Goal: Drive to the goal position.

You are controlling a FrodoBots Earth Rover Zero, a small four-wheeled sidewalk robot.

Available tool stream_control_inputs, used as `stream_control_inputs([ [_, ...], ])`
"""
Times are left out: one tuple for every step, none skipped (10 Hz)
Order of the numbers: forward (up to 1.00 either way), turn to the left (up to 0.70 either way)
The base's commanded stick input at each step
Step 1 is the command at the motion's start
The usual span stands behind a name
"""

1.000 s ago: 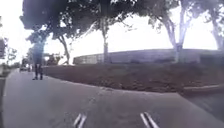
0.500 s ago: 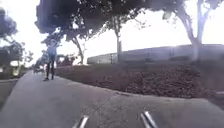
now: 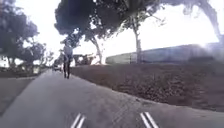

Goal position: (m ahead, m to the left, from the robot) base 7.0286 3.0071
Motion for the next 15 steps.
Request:
stream_control_inputs([
  [0.98, 0.39],
  [0.98, 0.39],
  [0.98, 0.39],
  [0.98, 0.39],
  [0.98, 0.39],
  [0.98, 0.39],
  [0.98, 0.39],
  [0.98, 0.39],
  [0.98, 0.39],
  [0.98, 0.28],
  [0.98, 0.12],
  [0.98, 0.06],
  [0.98, 0.03],
  [0.98, 0.00],
  [0.98, 0.00],
])
